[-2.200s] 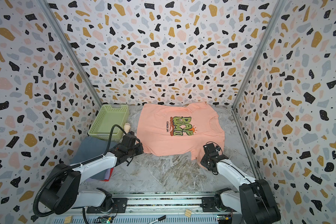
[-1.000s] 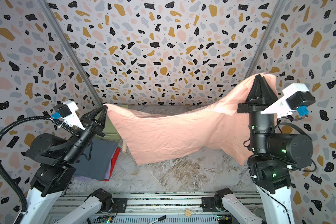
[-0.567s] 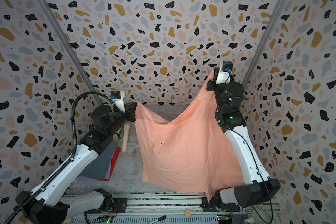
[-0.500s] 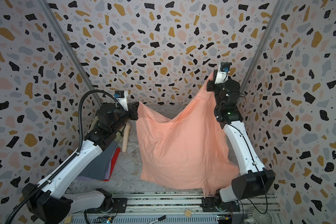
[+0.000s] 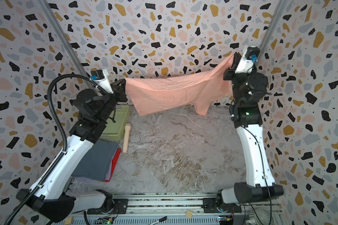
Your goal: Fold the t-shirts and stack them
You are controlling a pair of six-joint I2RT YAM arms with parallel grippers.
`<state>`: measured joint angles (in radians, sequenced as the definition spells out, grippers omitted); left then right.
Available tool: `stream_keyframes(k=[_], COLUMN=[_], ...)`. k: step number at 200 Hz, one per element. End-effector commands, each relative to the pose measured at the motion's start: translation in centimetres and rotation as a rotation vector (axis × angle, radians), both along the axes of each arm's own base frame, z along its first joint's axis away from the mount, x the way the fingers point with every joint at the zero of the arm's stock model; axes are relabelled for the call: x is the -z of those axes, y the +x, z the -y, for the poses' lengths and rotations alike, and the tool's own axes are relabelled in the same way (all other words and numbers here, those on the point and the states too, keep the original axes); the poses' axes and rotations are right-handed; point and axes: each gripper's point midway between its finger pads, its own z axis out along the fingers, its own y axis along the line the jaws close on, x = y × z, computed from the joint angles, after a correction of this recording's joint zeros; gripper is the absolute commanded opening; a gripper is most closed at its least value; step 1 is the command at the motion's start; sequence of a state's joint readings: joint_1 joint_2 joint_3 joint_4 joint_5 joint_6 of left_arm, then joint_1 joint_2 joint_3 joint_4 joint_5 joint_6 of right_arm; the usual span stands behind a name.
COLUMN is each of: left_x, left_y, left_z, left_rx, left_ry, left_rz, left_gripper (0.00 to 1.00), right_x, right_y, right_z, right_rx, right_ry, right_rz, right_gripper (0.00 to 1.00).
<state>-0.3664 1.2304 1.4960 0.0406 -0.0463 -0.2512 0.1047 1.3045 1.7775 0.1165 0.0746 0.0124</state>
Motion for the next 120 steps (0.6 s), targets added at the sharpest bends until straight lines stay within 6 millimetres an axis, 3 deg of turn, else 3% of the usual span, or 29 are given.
stream_keyframes(k=[1, 21, 47, 70, 100, 114, 120], left_x=[3.7, 10.4, 21.7, 30.4, 38.1, 40.7, 41.6], left_y=[-0.9, -1.5, -3.1, -5.8, -9.6, -10.7, -11.1], left_z=[0.3, 1.5, 1.8, 1.0, 0.0, 0.0, 0.0], left_rx=[0.043, 0.128, 0.168, 0.147, 0.127, 0.137, 0.140], left_ry=[-0.006, -0.026, -0.054, -0.038, -0.041, -0.056, -0.061], left_rz=[-0.069, -0.216, -0.478, -0.698, -0.910, -0.977, -1.000], left_gripper=[0.00, 0.00, 0.00, 0.00, 0.00, 0.00, 0.00], right_x=[3.4, 11.6, 24.3, 34.5, 45.3, 49.1, 49.8], right_y=[-3.4, -3.7, -3.6, -6.0, -10.0, -11.2, -11.2], right_z=[1.3, 1.3, 1.0, 1.0, 1.8, 1.2, 0.6], right_rx=[0.019, -0.015, -0.022, 0.000, 0.098, 0.090, 0.083], right_ry=[0.081, 0.154, 0.223, 0.296, 0.409, 0.450, 0.455], right_rz=[-0.056, -0.229, -0.545, -0.833, -1.132, -1.250, -1.267], right_gripper=[0.00, 0.00, 0.00, 0.00, 0.00, 0.00, 0.00])
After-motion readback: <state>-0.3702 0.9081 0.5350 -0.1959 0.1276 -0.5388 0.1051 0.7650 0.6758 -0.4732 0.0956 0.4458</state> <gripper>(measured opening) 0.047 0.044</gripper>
